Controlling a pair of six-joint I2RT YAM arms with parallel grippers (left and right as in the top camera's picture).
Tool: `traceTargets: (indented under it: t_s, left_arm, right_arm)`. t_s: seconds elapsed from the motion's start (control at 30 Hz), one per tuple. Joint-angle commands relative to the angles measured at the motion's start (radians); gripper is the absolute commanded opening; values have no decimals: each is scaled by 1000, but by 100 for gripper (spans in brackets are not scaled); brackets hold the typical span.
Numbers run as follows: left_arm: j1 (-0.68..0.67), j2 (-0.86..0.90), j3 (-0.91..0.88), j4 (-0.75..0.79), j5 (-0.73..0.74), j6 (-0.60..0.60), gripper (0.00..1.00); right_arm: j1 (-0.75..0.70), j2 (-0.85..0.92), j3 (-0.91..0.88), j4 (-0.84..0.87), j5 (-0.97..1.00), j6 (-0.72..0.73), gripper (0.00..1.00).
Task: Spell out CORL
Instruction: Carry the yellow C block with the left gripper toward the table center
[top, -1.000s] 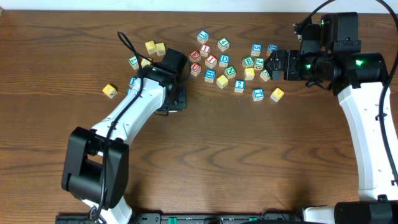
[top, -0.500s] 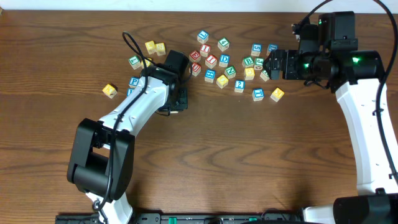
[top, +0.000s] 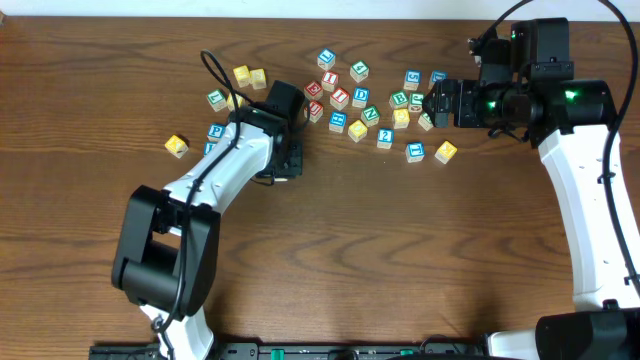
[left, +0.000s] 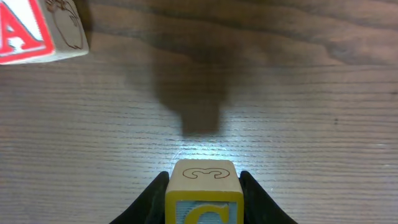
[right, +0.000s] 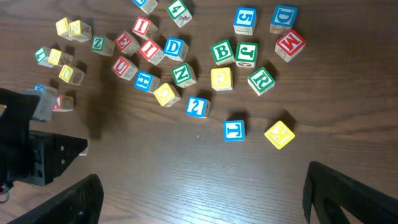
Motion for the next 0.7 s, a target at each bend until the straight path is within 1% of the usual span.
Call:
traceTargets:
  t_s: [0.0,0.07,0.27,0.33,0.57,0.67]
  left_arm:
    - [-16,31,-6,-13,-2,19,28]
    - [-24,31,-6,-13,-2,19,28]
    - [-48,32,-6,-12,58,19,28]
    - [-58,33,-7,-11,58,-4,28]
    - [-64,64,-22,48,54,11,28]
    - [-64,64,-22,87,52,35,28]
  right_arm:
    - [9,1,-6,3,4,-14,99]
    - [9,1,-6,2,4,-14,99]
    - [9,1,-6,2,4,-14,99]
    - [9,1,-6,2,4,-14,99]
    - [9,1,-6,0,4,-14,99]
    - [9,1,-6,-2,4,-14,99]
